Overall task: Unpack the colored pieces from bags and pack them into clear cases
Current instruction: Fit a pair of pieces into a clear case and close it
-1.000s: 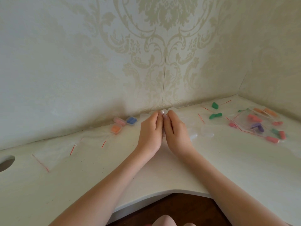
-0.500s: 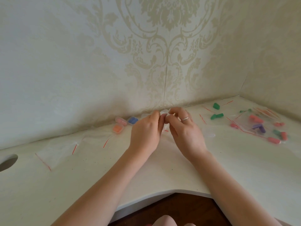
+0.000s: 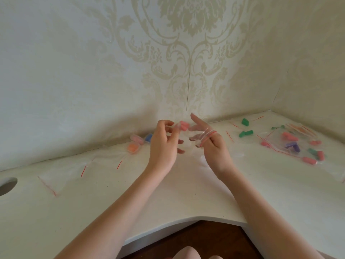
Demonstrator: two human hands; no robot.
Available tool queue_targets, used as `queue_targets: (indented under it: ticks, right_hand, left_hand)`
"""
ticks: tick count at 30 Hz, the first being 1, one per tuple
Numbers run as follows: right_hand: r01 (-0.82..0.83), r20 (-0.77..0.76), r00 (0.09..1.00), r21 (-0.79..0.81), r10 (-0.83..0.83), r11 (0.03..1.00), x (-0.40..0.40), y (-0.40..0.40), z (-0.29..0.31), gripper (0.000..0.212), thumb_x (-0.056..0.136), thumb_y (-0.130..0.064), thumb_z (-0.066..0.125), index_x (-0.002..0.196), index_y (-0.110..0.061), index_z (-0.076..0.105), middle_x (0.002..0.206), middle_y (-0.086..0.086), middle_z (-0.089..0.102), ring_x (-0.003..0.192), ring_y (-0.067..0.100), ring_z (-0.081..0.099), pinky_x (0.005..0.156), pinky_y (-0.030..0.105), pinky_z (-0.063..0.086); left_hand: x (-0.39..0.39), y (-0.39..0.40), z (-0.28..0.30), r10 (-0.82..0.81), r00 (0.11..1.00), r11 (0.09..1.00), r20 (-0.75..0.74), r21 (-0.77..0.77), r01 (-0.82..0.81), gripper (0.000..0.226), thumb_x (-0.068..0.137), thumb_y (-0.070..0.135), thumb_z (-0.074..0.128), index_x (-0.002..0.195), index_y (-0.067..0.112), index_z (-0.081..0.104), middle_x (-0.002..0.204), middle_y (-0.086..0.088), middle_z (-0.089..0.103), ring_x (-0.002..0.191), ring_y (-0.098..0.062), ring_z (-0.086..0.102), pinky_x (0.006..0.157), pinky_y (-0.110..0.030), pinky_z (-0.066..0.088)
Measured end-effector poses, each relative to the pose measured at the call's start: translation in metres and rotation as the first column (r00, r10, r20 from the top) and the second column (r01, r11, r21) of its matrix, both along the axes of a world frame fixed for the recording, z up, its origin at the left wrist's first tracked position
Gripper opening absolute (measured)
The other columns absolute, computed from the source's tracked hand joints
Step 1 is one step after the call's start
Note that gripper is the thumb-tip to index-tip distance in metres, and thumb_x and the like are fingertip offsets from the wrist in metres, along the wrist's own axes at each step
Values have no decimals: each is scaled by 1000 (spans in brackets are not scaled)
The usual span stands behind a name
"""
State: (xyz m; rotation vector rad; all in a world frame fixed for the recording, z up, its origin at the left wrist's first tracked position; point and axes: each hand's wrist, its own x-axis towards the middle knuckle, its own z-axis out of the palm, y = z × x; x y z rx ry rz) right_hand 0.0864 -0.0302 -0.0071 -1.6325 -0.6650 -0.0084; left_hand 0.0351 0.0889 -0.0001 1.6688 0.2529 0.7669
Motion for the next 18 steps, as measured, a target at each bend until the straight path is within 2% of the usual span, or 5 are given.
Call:
queue_targets:
  ticks: [3, 6, 10, 14, 18]
  right_hand:
    - [-48, -1, 999, 51, 48, 998, -7, 1, 5, 46, 84, 9, 36, 86, -29, 61, 117, -26, 60, 98, 12, 60, 88, 23, 47]
    - [-73, -51, 996, 84, 77, 994, -13, 1, 12, 41, 77, -10, 40, 58, -37, 63, 109, -27, 62, 103, 5, 60, 90, 20, 44]
    - [-100, -81, 991, 26, 102, 995, -12, 1, 12, 14, 89, -30, 60, 83, -38, 69, 93, -37, 64, 91, -10, 58, 80, 12, 44]
    - [-34, -49, 998, -55, 32, 998, -6, 2, 7, 10, 90, -34, 63, 98, -34, 68, 96, -21, 68, 88, -7, 61, 76, 6, 44]
    - [5, -29, 1000, -72, -7, 997, -1, 1, 5, 7, 88, -23, 67, 95, -20, 67, 86, -10, 67, 83, 1, 61, 73, 13, 43]
  left_hand:
    - [3, 7, 1, -131, 991, 939, 14, -320, 129, 10, 90, 12, 63, 93, 4, 59, 80, -6, 70, 74, -18, 69, 61, -25, 56]
    - [1, 8, 3, -129, 991, 934, 40, -332, 135, 8, 82, 3, 70, 76, 6, 66, 64, -1, 69, 66, -13, 67, 66, -22, 56]
    - [0, 9, 3, -86, 995, 948, 42, -303, 95, 13, 78, 2, 74, 70, 10, 68, 59, 2, 65, 59, -10, 63, 64, -19, 55]
    - [-1, 9, 3, -94, 992, 921, 87, -370, 120, 16, 76, 2, 75, 78, 7, 60, 63, -4, 67, 56, -11, 64, 61, -20, 54]
    - [-1, 7, 3, -175, 980, 902, 95, -382, 198, 16, 81, 0, 70, 86, 6, 56, 63, -1, 71, 61, -10, 67, 62, -18, 54]
